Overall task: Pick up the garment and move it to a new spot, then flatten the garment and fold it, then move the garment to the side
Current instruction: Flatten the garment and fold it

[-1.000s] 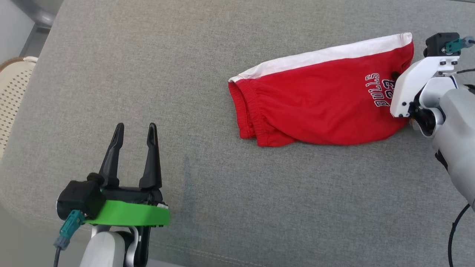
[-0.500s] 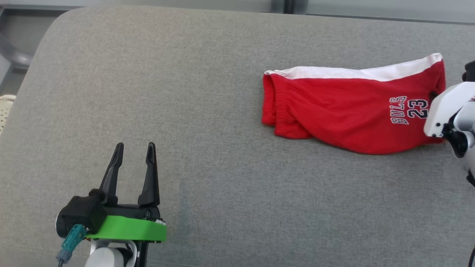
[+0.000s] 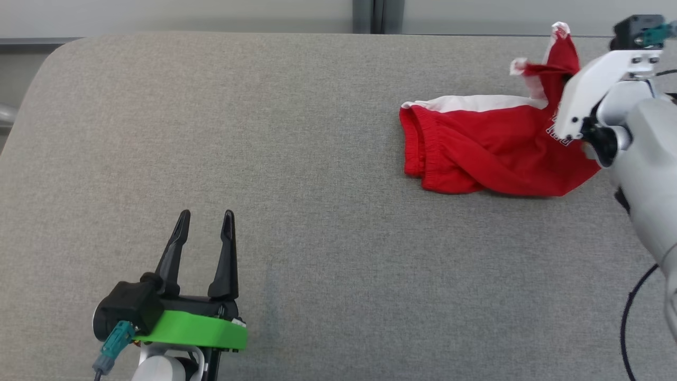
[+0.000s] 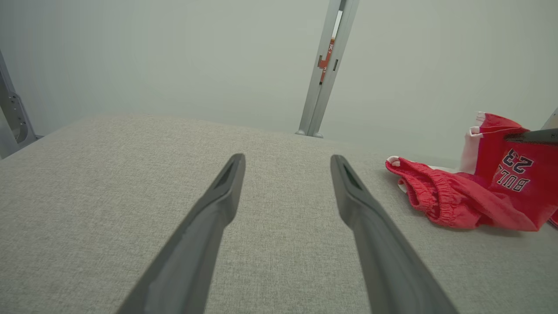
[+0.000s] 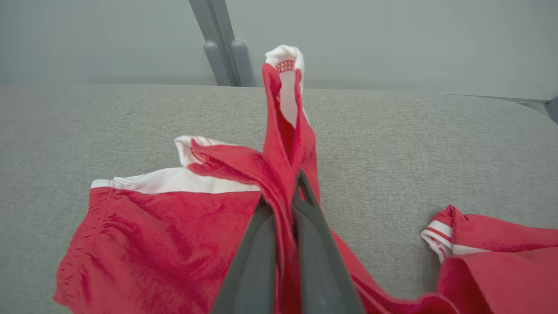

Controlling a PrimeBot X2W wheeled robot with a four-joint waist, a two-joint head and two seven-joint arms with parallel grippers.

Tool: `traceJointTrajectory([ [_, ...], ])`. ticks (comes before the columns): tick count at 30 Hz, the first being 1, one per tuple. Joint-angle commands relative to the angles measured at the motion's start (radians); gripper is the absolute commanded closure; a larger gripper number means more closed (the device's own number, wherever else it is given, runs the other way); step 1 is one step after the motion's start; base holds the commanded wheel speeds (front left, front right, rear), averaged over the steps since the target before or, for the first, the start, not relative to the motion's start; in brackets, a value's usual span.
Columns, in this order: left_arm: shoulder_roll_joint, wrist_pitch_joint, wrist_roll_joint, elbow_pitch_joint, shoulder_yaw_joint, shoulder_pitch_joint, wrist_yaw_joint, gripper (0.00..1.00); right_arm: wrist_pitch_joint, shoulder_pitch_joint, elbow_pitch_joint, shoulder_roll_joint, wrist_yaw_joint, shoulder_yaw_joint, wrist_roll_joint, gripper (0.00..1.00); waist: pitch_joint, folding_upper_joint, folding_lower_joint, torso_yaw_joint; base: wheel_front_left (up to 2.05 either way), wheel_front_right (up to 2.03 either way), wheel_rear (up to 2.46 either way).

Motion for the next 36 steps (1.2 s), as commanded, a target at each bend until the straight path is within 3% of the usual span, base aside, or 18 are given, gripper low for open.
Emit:
traceJointTrajectory([
  [1,0.002,0.000,-0.009,0.003,-0.002,-0.015,-0.004,0.00,0.013,-0.012,0.004,0.035,-0.001,0.004,-0.012,1.00,0.011,0.0000,0.0000,0.020,0.00,0.00,0.00],
  [11,0.002,0.000,-0.034,0.004,-0.017,-0.031,0.007,0.00,0.035,0.017,0.007,0.192,-0.001,0.000,-0.028,1.00,0.034,0.0000,0.0000,0.094,0.00,0.00,0.00],
  [19,0.002,0.000,-0.040,0.004,-0.020,-0.033,0.012,0.00,0.063,0.060,0.008,0.233,-0.001,0.007,-0.038,1.00,0.037,0.0000,0.0000,0.112,0.00,0.00,0.00],
  [20,0.002,0.000,-0.040,0.005,-0.018,-0.033,0.014,0.00,0.066,0.065,0.008,0.234,-0.001,0.004,-0.035,0.84,0.035,0.0000,0.0000,0.111,0.00,0.00,0.00],
  [21,0.002,0.000,-0.040,0.006,-0.015,-0.031,0.015,0.00,0.069,0.069,0.008,0.234,-0.001,0.002,-0.032,0.05,0.033,0.0000,0.0000,0.108,0.00,0.00,0.00],
  [22,0.002,0.000,-0.040,0.006,-0.014,-0.029,0.014,0.00,0.060,0.068,0.005,0.234,-0.001,0.000,-0.029,0.00,0.030,0.0000,0.0000,0.105,0.00,0.00,0.00],
  [29,0.002,0.000,-0.028,0.001,0.000,-0.003,0.018,0.00,0.109,0.096,-0.131,0.217,-0.001,-0.015,0.047,0.00,-0.002,0.0000,0.0000,0.064,0.00,0.00,0.00],
  [36,0.002,0.000,-0.017,-0.005,0.012,0.012,0.015,0.00,0.164,0.140,-0.342,0.079,-0.001,-0.033,0.087,0.00,-0.024,0.0000,0.0000,0.017,0.00,0.00,0.00],
])
